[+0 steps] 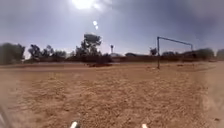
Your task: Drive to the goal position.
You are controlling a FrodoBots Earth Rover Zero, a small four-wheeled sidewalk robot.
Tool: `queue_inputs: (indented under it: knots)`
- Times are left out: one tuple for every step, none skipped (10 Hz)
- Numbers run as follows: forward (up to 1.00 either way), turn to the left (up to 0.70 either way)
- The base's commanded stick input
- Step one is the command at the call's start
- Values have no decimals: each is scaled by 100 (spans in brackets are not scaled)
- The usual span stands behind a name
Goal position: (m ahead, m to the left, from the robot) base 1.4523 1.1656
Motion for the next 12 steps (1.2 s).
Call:
queue_inputs:
  knots:
    - [45, -27]
    - [45, -27]
    - [45, -27]
    - [45, -27]
    - [45, -27]
    - [45, -27]
    - [45, -27]
    - [45, -27]
    - [45, -23]
    - [45, -19]
    - [45, 0]
    - [45, 0]
